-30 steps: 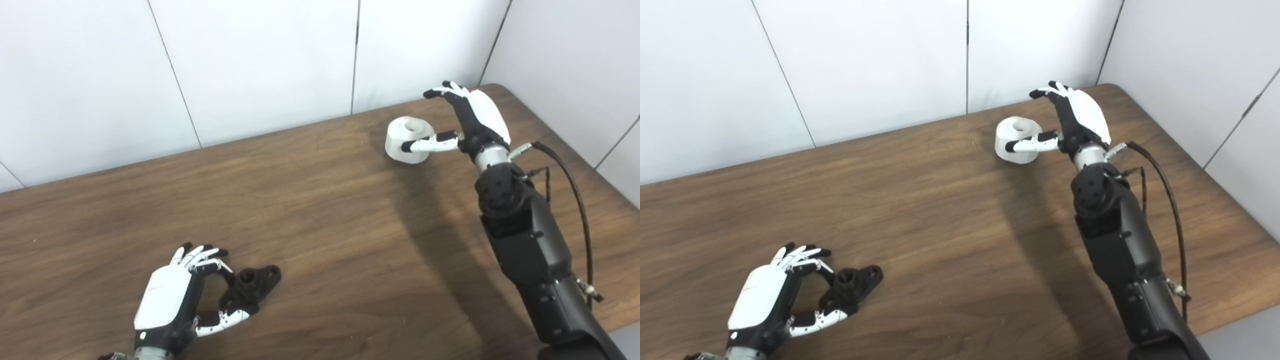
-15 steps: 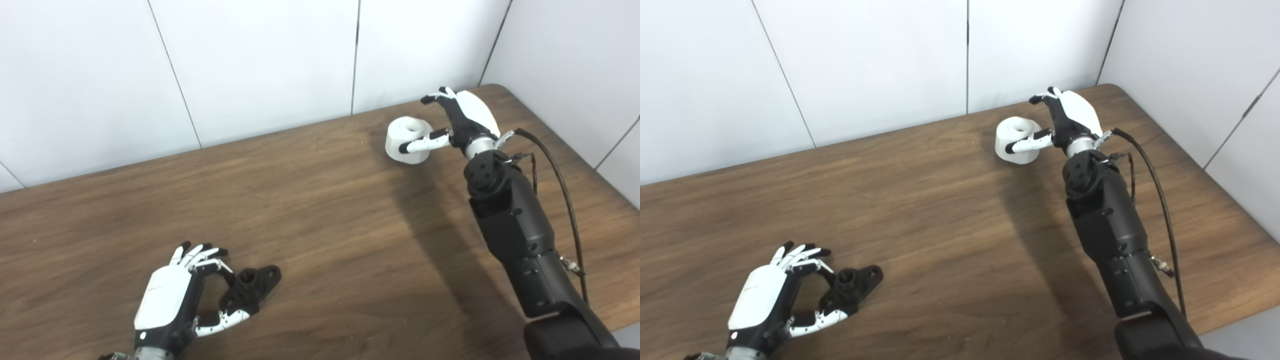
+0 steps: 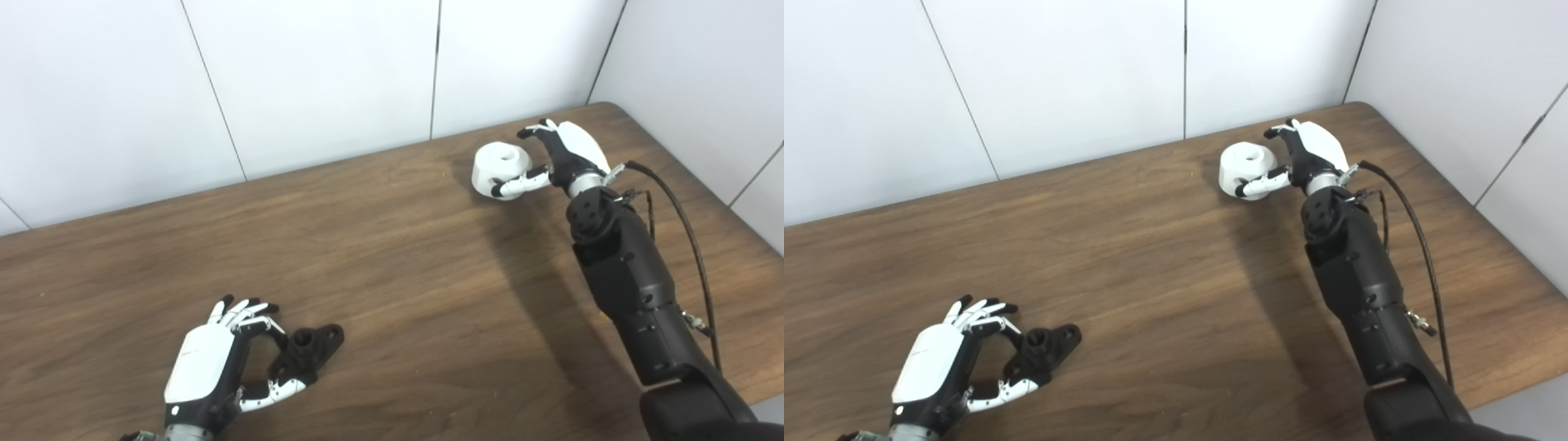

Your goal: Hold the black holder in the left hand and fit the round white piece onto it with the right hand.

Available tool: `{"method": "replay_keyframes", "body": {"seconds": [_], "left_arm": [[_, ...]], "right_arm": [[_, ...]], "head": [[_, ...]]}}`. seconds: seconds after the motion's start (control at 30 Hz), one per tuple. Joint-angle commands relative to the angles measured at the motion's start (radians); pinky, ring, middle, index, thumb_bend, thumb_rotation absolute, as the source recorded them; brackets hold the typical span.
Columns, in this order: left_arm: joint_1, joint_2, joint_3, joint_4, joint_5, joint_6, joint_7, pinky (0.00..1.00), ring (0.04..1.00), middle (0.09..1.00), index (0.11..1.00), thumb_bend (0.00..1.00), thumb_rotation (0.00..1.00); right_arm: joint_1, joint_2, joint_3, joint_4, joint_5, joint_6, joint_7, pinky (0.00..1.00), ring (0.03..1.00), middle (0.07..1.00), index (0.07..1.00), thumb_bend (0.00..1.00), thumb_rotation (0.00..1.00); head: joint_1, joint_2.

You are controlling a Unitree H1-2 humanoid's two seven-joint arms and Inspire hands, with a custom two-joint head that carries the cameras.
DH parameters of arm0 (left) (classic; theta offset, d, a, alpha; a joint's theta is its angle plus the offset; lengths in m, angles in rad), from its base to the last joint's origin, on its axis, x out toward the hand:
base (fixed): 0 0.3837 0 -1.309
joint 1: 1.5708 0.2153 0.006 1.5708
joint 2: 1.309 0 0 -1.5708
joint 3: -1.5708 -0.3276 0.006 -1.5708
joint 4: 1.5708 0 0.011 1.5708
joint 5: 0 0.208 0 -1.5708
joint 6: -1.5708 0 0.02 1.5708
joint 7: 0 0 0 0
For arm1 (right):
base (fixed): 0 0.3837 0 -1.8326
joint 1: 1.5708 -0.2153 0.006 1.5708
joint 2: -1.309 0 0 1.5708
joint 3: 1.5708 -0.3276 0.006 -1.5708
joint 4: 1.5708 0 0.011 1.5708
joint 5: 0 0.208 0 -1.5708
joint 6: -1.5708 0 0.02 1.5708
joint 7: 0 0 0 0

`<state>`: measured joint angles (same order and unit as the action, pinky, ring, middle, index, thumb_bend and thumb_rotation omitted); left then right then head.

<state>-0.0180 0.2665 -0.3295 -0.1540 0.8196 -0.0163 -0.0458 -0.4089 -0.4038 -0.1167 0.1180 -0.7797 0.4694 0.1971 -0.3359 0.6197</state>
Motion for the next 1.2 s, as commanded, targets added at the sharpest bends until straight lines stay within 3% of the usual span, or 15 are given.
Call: {"method": "replay_keyframes", "body": {"seconds": [0.0, 0.37, 1.17], "left_arm": [[-0.005, 0.019, -0.001, 0.019, 0.023, 0.009, -0.017, 1.0, 0.893, 0.809, 0.486, 0.52, 0.05], [-0.012, 0.019, -0.002, 0.027, 0.026, 0.007, -0.013, 0.99, 0.893, 0.804, 0.486, 0.52, 0.05], [-0.023, 0.02, -0.007, 0.044, 0.025, -0.016, -0.005, 0.99, 0.891, 0.804, 0.486, 0.52, 0.05]], "right_arm": [[-0.044, -0.034, -0.002, -0.015, -0.017, 0.0, -0.02, 1.0, 1.0, 0.971, 0.776, 0.95, 0.3], [-0.043, -0.029, 0.009, -0.016, 0.009, -0.001, -0.05, 1.0, 1.0, 0.962, 0.707, 0.93, 0.3], [-0.044, -0.058, 0.052, 0.005, 0.049, -0.002, -0.104, 1.0, 1.0, 0.947, 0.676, 0.9, 0.28]], "head": [[-0.001, 0.001], [-0.002, 0.0], [0.007, -0.004]]}}
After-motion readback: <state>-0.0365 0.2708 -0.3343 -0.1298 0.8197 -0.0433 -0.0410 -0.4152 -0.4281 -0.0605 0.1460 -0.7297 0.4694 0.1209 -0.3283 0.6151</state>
